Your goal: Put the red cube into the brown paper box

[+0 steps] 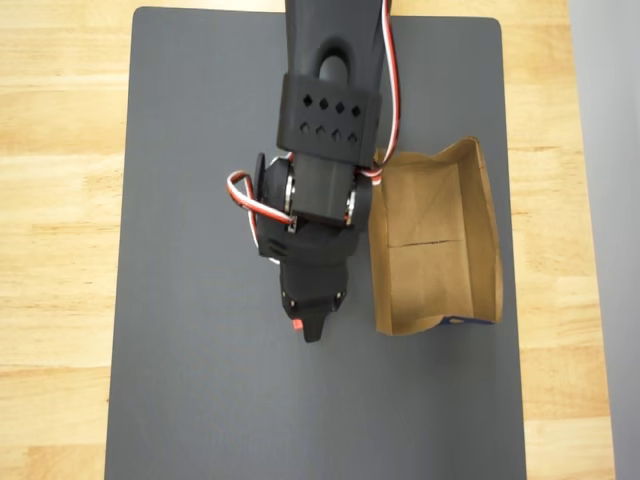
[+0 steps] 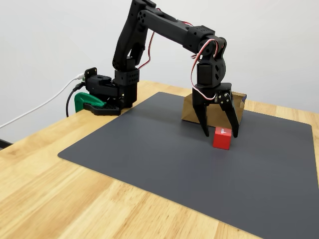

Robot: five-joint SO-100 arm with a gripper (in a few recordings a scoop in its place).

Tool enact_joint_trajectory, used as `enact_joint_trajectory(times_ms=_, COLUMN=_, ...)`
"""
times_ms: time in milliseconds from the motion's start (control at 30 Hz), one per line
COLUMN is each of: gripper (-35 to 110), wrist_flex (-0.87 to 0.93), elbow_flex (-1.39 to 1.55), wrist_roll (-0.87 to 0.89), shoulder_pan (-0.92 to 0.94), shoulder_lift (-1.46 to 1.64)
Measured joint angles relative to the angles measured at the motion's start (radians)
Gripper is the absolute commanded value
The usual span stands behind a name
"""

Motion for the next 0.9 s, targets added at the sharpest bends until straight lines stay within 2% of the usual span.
enact_joint_trajectory(times_ms=333, gripper=0, wrist_flex=0.035, elbow_flex=-0.049, wrist_roll=-0.008, shoulder_pan=-0.014, shoulder_lift=-0.032)
enact_joint_trajectory(times_ms=633, gripper=0, wrist_flex=0.026, elbow_flex=-0.014, wrist_roll=-0.017, shoulder_pan=-0.014, shoulder_lift=0.014)
enact_joint_trajectory(times_ms=900, gripper=0, wrist_flex=-0.15, elbow_flex=0.353, wrist_roll=-0.02, shoulder_pan=-0.071, shoulder_lift=0.451)
